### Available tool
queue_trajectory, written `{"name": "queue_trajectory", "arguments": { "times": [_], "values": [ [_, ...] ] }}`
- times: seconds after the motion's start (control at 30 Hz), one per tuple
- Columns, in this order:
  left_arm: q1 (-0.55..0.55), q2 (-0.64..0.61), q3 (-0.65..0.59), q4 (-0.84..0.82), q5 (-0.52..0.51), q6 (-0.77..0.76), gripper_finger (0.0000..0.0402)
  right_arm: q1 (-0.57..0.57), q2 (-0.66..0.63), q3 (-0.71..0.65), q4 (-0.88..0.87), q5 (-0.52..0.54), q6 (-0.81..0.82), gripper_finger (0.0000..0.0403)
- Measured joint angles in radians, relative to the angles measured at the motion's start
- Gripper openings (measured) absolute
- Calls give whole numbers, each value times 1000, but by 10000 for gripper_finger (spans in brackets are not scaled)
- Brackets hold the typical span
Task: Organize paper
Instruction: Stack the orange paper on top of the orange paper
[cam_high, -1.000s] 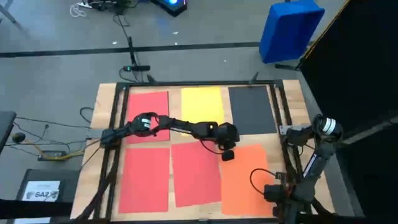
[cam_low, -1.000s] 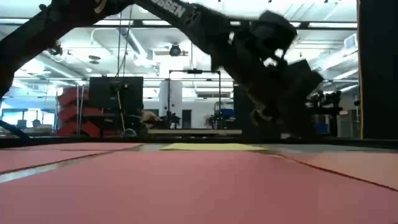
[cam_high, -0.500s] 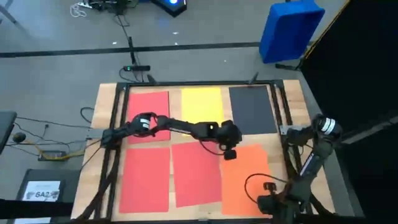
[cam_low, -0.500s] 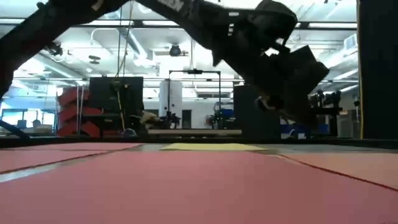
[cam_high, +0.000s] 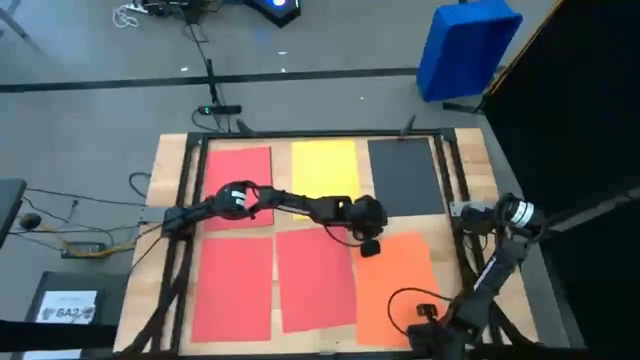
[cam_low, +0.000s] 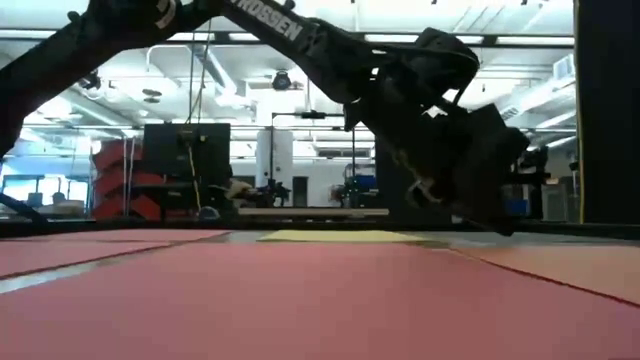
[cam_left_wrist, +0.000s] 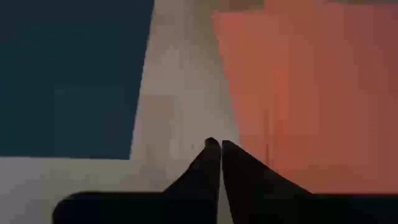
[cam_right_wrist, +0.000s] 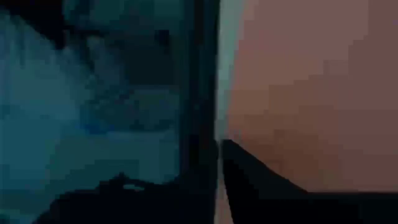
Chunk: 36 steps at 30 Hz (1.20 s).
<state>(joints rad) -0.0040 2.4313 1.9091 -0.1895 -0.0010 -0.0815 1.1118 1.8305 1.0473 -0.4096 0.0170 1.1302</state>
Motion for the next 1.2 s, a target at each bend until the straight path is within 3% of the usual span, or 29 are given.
{"name": "queue_trajectory", "arguments": {
  "times": [0.57,0.83,1.03,1.2],
  "values": [
    [2,-5,0,-69,-1,27,0,40,-43,-1,-150,-67,100,0],
    [9,-51,0,-92,-11,50,0,58,-118,-1,-181,9,125,0],
    [-6,-130,0,-214,-33,55,0,58,-214,0,-471,115,222,0],
    [-86,-172,2,-389,-55,42,0,-1,-267,-12,-769,102,409,0]
  ]
}}
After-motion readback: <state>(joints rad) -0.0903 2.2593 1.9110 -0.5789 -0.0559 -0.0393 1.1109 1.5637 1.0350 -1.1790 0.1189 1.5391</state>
